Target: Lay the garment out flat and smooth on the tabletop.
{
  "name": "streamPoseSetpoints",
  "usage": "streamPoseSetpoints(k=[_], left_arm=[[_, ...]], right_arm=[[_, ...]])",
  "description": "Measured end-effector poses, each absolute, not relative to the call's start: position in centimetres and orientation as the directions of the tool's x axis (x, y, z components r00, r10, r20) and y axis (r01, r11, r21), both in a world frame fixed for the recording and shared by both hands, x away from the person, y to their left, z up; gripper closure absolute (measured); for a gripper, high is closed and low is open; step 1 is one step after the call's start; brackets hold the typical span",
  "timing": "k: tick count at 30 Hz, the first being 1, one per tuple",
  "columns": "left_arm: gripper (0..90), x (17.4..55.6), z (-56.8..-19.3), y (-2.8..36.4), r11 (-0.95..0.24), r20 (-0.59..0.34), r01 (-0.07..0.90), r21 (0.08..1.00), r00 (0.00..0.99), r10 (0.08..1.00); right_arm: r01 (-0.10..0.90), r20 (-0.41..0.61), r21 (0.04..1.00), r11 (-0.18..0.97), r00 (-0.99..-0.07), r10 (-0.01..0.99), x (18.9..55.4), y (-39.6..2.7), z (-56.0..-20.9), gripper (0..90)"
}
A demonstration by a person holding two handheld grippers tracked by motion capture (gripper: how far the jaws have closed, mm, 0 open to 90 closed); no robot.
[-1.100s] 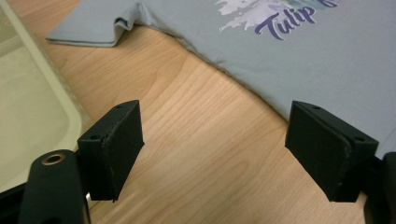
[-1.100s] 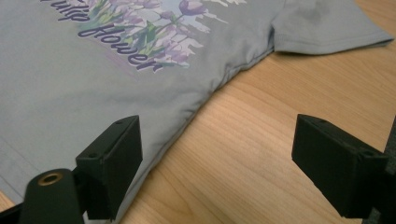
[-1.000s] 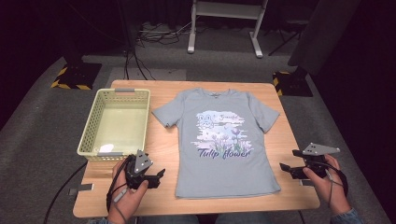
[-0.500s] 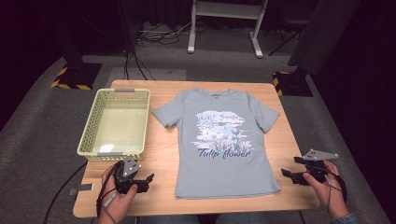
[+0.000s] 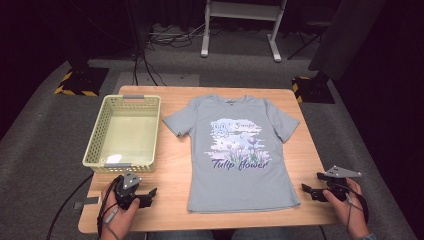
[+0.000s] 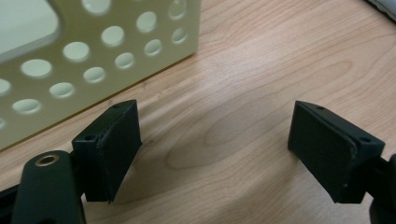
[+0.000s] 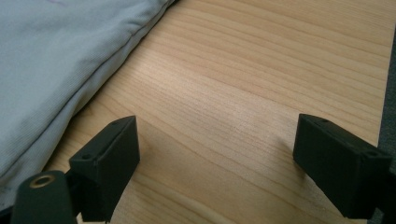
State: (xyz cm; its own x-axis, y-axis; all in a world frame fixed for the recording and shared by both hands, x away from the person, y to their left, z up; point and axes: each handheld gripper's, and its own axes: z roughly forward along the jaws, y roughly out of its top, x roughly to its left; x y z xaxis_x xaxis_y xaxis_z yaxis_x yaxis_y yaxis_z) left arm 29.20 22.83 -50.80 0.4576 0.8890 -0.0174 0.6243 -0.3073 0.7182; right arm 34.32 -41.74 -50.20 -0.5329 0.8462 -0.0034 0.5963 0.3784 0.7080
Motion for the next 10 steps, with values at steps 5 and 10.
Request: streamPoseSetpoints(k=[5, 10], left_arm=[[15.8, 29.23, -50.81, 22.93, -0.293, -0.019, 0.632, 0.717, 0.438, 0.899], [15.8, 29.25, -50.83, 22.96, -0.281, -0.021, 0.636, 0.719, 0.424, 0.906]], right_arm=[[0.586, -0.004, 0.729, 0.353, -0.511, 0.859, 33.94, -41.57, -50.53, 12.4], [0.586, -0.005, 0.730, 0.351, -0.509, 0.861, 33.89, -41.53, -50.54, 12.4]])
